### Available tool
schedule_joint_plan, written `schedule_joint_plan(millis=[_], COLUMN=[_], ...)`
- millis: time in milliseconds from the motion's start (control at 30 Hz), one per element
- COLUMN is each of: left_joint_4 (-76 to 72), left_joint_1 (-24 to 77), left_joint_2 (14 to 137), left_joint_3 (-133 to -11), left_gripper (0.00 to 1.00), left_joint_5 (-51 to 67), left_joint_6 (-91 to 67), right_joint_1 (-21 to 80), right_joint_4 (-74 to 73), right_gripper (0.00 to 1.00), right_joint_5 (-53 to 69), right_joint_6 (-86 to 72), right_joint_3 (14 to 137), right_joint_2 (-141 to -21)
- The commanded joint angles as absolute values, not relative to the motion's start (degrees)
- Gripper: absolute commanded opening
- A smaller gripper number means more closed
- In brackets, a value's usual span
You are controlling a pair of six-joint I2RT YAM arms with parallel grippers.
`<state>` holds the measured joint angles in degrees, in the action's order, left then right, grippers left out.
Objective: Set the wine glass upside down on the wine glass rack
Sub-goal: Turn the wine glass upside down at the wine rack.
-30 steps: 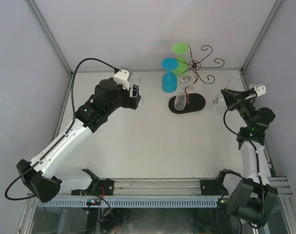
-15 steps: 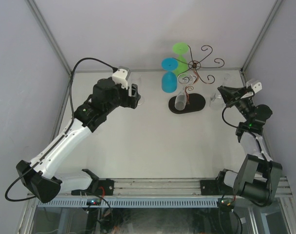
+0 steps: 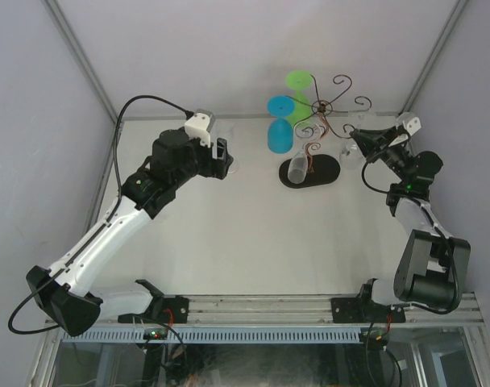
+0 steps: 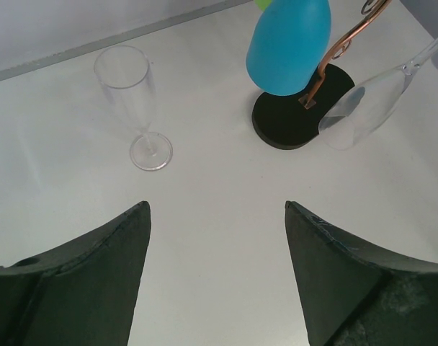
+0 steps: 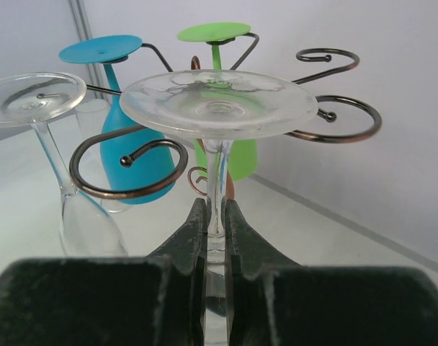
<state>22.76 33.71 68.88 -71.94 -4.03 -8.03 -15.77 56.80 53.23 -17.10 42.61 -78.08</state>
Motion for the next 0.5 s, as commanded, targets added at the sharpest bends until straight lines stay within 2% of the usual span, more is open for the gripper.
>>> schedule_joint_plan(millis=[0,467], left_joint_4=[20.1,20.1], left_joint_1=[33.1,32.6], left_joint_2=[67.0,67.3], left_joint_3=[-70.6,-70.4], left_gripper=[0.78,0.78], left_joint_5=[-2.8,-2.6], left_joint_6=[-9.0,-9.1], right_joint_1=[-14.2,-10.1], right_joint_4=[57.9,57.6], right_gripper=[0.00,0.00], right_joint_5=[53.1,54.6], right_joint_6=[-14.2,-12.6], right_joint_3=[46.7,50.2], right_joint_2=[-79.9,-85.4])
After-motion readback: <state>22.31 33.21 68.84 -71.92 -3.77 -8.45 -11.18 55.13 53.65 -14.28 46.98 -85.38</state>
